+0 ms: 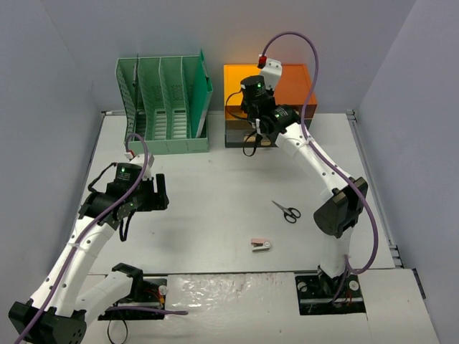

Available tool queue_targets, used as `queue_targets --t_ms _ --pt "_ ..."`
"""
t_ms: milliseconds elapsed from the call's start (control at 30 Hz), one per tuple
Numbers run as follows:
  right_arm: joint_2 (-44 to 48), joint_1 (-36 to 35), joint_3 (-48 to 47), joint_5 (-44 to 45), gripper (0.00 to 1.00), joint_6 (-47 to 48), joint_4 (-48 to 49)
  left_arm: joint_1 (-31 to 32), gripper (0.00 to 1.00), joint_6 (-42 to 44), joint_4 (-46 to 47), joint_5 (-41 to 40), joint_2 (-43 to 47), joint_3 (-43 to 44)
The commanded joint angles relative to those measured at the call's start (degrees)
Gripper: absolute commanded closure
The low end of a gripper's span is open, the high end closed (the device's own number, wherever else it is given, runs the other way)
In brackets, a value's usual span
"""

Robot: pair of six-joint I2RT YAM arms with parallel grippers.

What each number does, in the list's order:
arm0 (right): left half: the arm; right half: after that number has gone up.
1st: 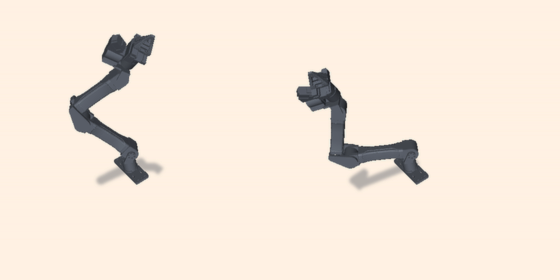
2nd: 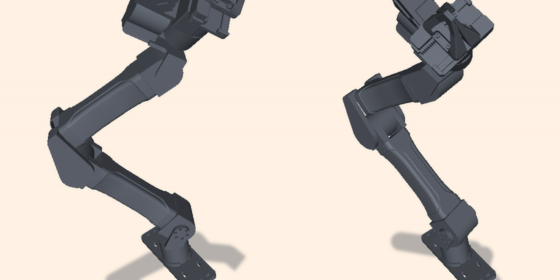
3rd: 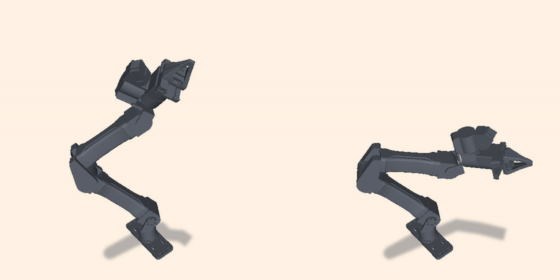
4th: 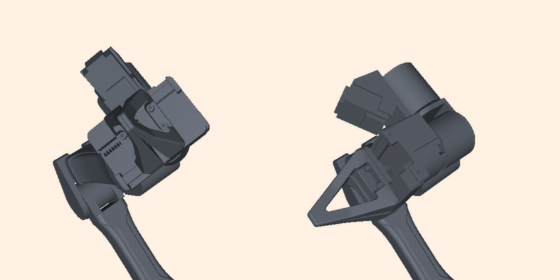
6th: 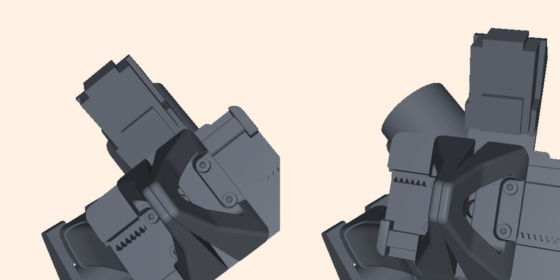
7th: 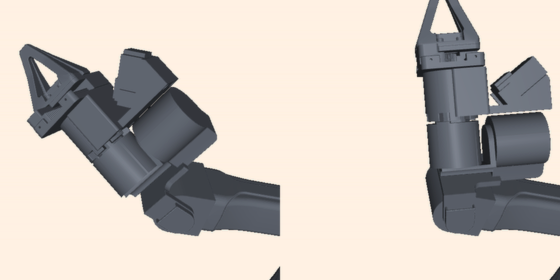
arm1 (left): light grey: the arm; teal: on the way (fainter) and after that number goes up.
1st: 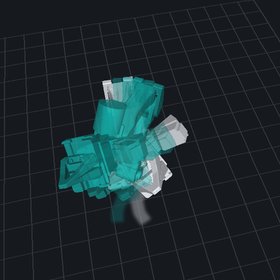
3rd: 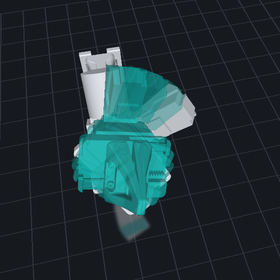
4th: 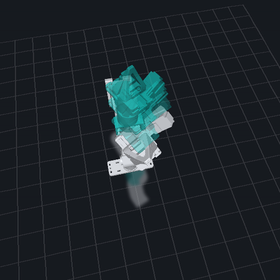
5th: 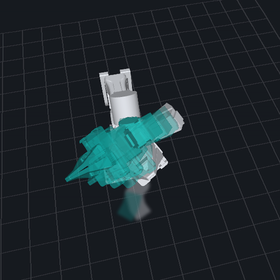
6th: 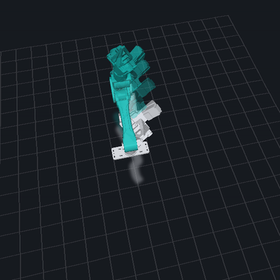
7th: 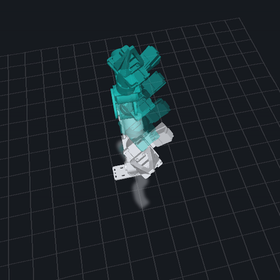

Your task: Organize the desk

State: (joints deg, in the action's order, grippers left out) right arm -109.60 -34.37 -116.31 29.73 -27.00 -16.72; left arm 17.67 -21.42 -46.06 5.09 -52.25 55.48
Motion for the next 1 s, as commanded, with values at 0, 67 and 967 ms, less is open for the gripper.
queue_targets --t_ms 0,67,967 --pt "0.61 -0.17 1.58 0.07 0.97 -0.19 5.03 0.26 0.34 0.41 1.89 -0.96 0.79 1.29" --pt "0.50 -0.08 2.78 -0.17 0.97 -0.07 5.06 0.29 0.34 0.44 1.71 -1.08 0.83 1.56" --pt "5.73 -1.88 10.62 1.54 0.10 2.57 5.16 0.30 0.34 0.90 2.21 -0.74 0.04 1.91"
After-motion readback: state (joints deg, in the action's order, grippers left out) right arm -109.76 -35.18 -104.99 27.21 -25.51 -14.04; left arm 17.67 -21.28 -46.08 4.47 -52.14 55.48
